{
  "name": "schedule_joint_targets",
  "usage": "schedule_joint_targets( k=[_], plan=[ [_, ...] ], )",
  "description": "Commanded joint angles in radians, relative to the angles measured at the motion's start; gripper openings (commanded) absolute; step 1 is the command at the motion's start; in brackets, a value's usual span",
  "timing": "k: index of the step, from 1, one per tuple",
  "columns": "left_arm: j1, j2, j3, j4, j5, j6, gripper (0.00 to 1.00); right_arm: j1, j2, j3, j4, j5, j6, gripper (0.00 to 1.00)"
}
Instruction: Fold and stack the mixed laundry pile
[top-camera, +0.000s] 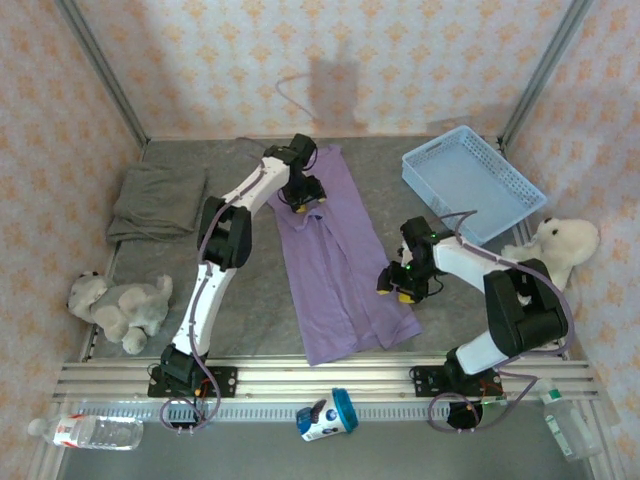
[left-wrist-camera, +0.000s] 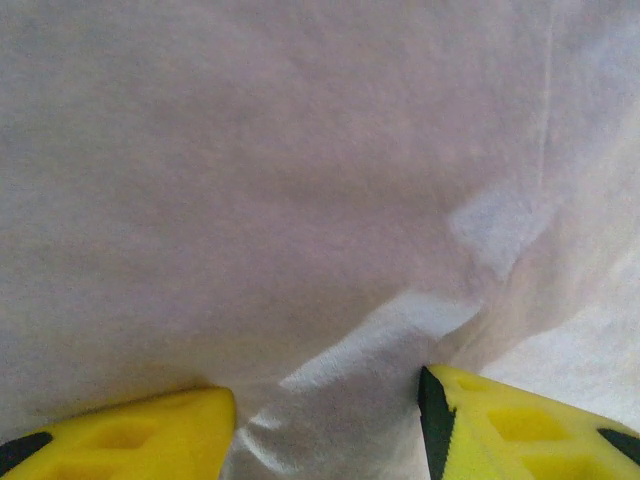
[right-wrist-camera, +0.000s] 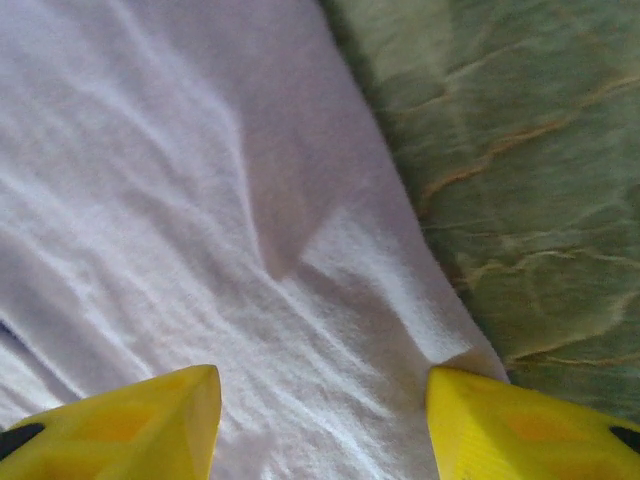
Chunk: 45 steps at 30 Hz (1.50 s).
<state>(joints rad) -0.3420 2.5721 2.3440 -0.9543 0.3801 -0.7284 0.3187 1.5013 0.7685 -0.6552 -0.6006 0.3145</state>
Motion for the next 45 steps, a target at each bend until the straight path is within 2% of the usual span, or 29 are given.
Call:
schedule_joint_targets(
  k=[1,5,12,19,24,28,32,36,38,41,45],
  plan=[
    [0.03,0.132,0.05,-0.056,-0.059,-0.04,0.54,0.004,-0.03,-0.045,0.041,-0.06,0.015,0.57],
    [0.056,0.166,0.115,-0.036,-0.048,-0.076,0.54,0.019,-0.069,-0.072,0.034,-0.089,0.015,0.57],
    [0.066,0.173,0.136,-0.022,-0.012,-0.095,0.54,0.076,-0.144,-0.129,0.039,-0.134,0.037,0.57],
    [0.053,0.096,0.138,-0.027,-0.017,-0.077,0.54,0.13,-0.172,-0.122,0.046,-0.208,0.095,0.57],
    [0.045,0.036,0.159,-0.043,0.027,-0.073,0.55,0.159,-0.283,-0.148,0.002,-0.158,0.132,0.57],
    [-0.002,-0.071,0.128,-0.049,0.042,-0.048,0.56,0.147,-0.272,-0.036,-0.11,-0.013,0.056,0.57],
    [-0.073,-0.201,-0.051,0.049,0.049,-0.093,0.56,0.101,-0.2,0.05,-0.183,0.083,-0.049,0.54],
    [-0.156,-0.24,-0.181,0.184,0.083,-0.166,0.54,0.051,-0.193,0.035,-0.122,0.082,-0.057,0.55],
    [-0.2,-0.211,-0.175,0.192,0.082,-0.184,0.5,0.05,-0.187,0.028,-0.099,0.093,-0.054,0.59],
    [-0.249,-0.147,-0.141,0.196,0.087,-0.203,0.43,0.051,-0.175,-0.015,-0.022,0.043,-0.036,0.62],
    [-0.27,-0.092,-0.144,0.162,0.029,-0.21,0.35,0.051,-0.15,-0.087,0.095,-0.027,0.001,0.62]
  ],
)
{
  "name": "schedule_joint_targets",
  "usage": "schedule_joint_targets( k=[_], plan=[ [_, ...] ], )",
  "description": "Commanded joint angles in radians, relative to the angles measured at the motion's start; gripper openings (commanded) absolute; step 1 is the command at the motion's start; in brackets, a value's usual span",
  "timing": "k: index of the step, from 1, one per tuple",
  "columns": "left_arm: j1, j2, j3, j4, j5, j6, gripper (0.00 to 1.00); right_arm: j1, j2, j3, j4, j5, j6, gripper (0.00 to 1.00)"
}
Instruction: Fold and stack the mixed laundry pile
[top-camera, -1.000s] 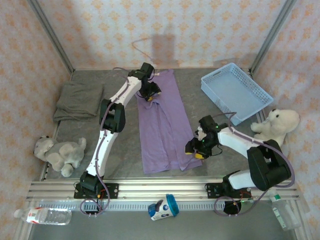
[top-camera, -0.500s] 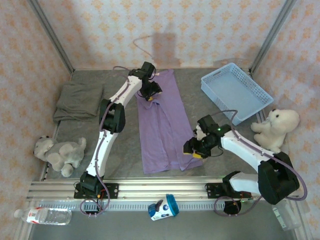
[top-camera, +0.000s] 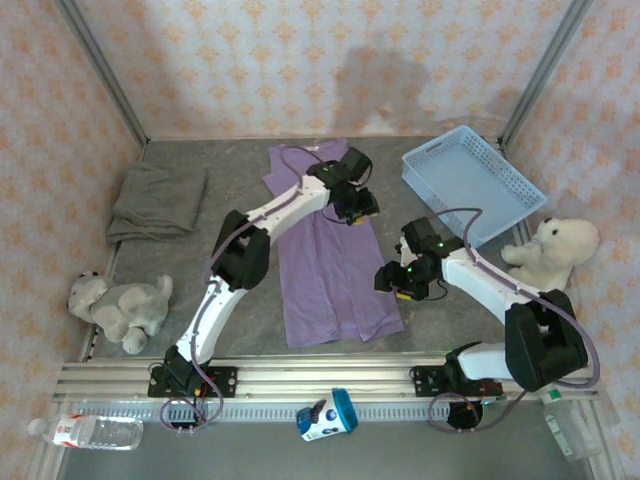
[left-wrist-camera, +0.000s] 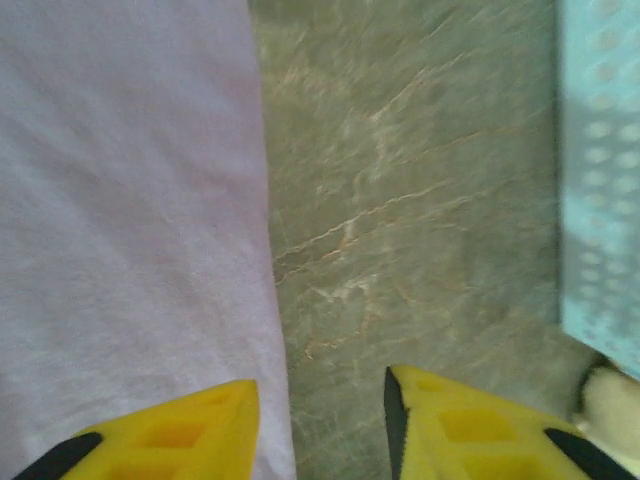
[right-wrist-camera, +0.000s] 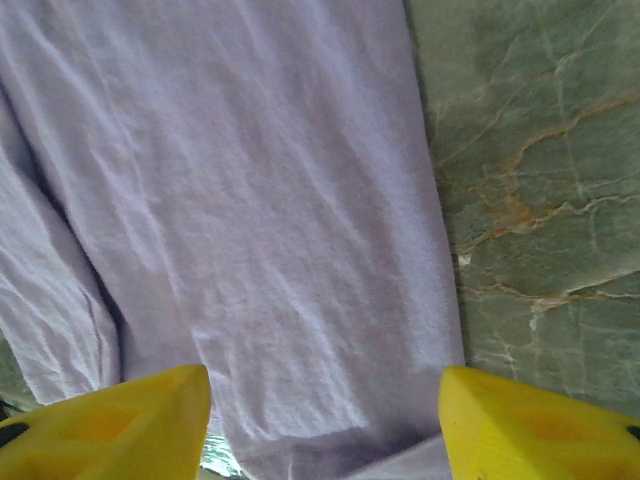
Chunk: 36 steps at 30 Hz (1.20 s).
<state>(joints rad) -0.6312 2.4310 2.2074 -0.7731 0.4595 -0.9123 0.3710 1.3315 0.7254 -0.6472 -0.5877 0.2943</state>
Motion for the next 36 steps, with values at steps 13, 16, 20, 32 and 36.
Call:
schedule_joint_targets(
  k=[13,16,20,32,36],
  plan=[
    [0.039,0.152,-0.044,-0.076,-0.1,-0.02,0.3,0.101,-0.017,-0.21,0.24,-0.121,0.158,0.58],
    [0.047,0.154,-0.06,-0.074,-0.107,-0.028,0.3,0.155,-0.072,-0.239,0.195,-0.084,0.232,0.57],
    [0.055,0.157,-0.062,-0.078,-0.115,-0.031,0.3,0.192,-0.203,-0.243,0.06,-0.041,0.312,0.56],
    [0.065,0.169,-0.041,-0.09,-0.111,-0.032,0.29,0.209,-0.484,-0.331,0.126,-0.067,0.467,0.56],
    [0.065,0.166,-0.042,-0.107,-0.112,-0.017,0.3,0.201,-0.409,-0.237,0.021,0.078,0.389,0.53]
  ],
)
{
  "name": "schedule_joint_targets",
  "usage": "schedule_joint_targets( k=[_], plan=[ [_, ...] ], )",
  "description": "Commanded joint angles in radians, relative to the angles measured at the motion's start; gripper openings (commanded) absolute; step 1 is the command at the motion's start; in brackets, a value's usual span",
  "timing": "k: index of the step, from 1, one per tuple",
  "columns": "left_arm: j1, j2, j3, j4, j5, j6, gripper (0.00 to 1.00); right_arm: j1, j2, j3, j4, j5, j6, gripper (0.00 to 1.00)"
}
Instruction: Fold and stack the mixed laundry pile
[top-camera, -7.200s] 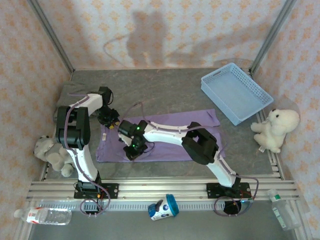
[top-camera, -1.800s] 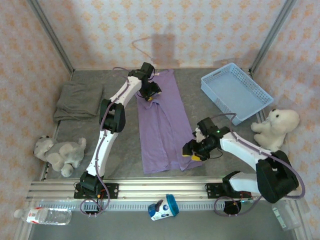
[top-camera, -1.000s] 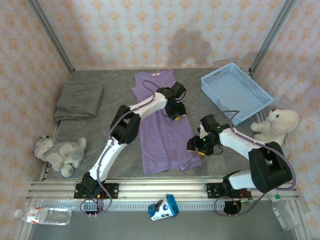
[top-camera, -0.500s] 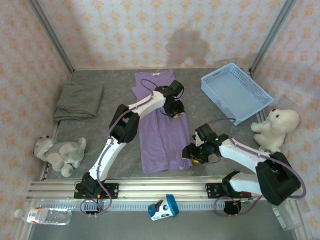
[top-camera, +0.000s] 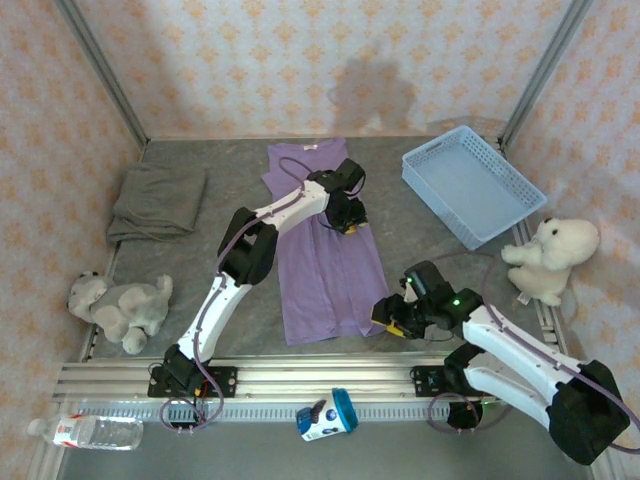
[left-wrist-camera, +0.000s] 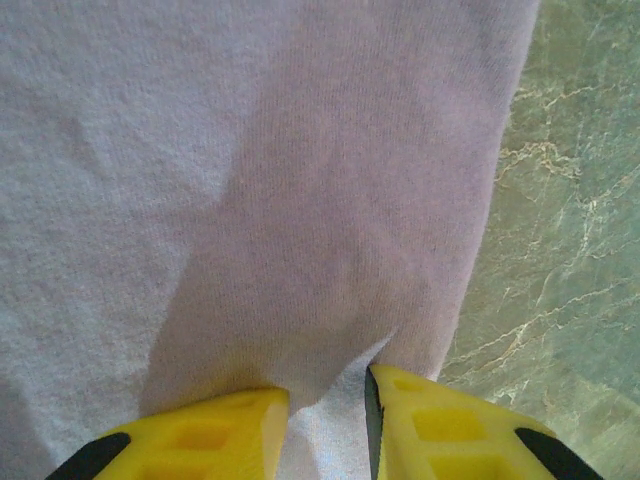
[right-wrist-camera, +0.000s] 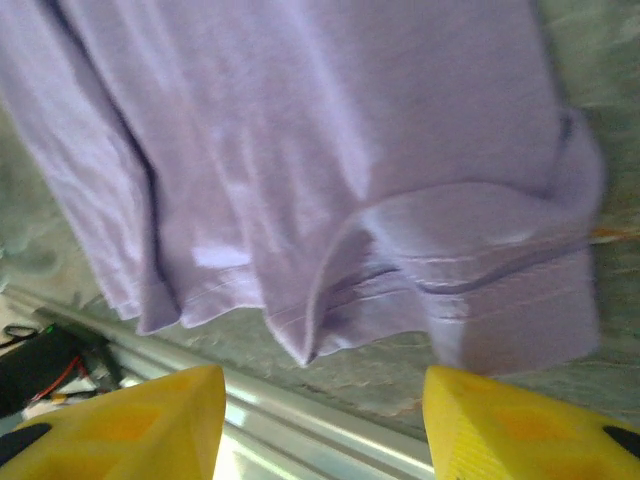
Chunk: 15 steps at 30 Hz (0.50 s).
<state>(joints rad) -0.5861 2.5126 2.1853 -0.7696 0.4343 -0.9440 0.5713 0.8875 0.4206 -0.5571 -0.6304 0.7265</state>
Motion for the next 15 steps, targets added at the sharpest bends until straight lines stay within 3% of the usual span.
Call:
schedule_joint_targets(
  k=[1,4,7,15],
  plan=[
    [0.021,0.084,-0.021,-0.115,-0.088,0.019,0.3,0.001,0.071,0.106,-0.086,0.146,-0.058,0.51],
    [0.022,0.081,-0.024,-0.128,-0.094,0.031,0.3,0.001,0.169,0.221,-0.158,0.242,-0.099,0.4],
    [0.023,0.078,-0.031,-0.134,-0.096,0.037,0.3,0.001,0.237,0.296,-0.193,0.332,-0.157,0.38],
    [0.024,0.074,-0.048,-0.119,-0.091,0.025,0.3,0.005,0.453,0.312,-0.178,0.367,-0.205,0.32]
  ],
)
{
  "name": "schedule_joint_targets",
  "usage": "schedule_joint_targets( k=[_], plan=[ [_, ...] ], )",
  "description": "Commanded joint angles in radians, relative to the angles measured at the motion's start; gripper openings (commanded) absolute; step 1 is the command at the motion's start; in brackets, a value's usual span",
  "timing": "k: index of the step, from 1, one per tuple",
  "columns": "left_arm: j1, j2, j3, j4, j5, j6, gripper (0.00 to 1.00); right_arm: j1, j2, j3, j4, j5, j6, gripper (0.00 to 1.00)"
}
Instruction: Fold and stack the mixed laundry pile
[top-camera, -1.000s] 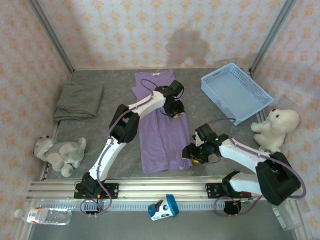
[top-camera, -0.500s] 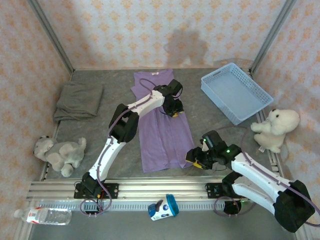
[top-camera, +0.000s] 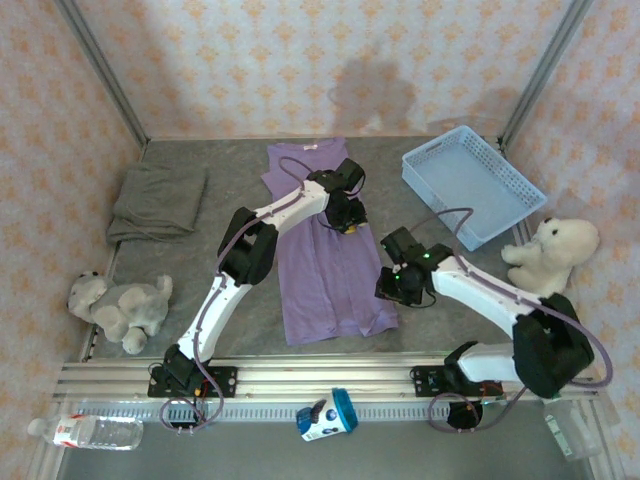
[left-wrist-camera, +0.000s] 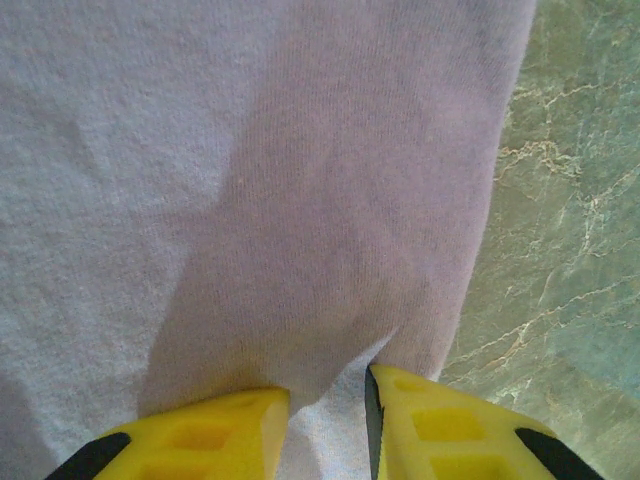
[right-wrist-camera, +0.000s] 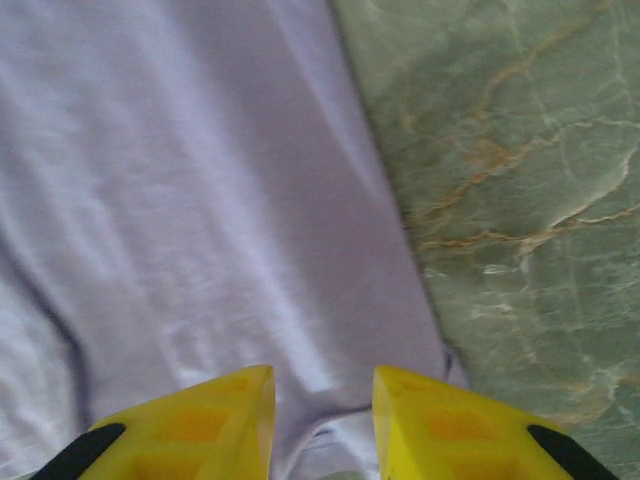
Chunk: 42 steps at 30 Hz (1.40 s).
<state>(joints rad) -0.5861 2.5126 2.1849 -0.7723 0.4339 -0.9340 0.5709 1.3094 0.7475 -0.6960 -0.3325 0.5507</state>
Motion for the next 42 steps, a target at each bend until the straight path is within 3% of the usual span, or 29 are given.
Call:
schedule_joint_targets(
  k=[1,6,15,24,28,34,42],
  plan=[
    [0.023,0.074,-0.048,-0.114,-0.092,0.014,0.3,0.008,0.045,-0.022,-0.036,0.074,-0.025,0.32],
    [0.024,0.075,-0.057,-0.103,-0.087,0.005,0.3,0.011,0.053,-0.067,-0.02,0.058,-0.012,0.31],
    [0.033,0.081,-0.064,-0.085,-0.078,-0.021,0.3,0.108,-0.024,-0.165,-0.017,-0.053,0.129,0.0],
    [0.038,0.095,-0.051,-0.073,-0.071,-0.049,0.3,0.187,-0.21,-0.118,-0.238,-0.089,0.308,0.0],
    [0.038,0.1,-0.034,-0.079,-0.068,-0.047,0.3,0.188,-0.246,-0.127,-0.254,-0.104,0.304,0.09],
    [0.035,0.1,-0.021,-0.099,-0.068,-0.023,0.3,0.179,-0.088,0.038,-0.308,0.066,0.165,0.2],
    [0.036,0.085,-0.046,-0.113,-0.074,0.003,0.3,0.119,0.177,0.184,-0.133,0.16,0.054,0.19]
  ],
)
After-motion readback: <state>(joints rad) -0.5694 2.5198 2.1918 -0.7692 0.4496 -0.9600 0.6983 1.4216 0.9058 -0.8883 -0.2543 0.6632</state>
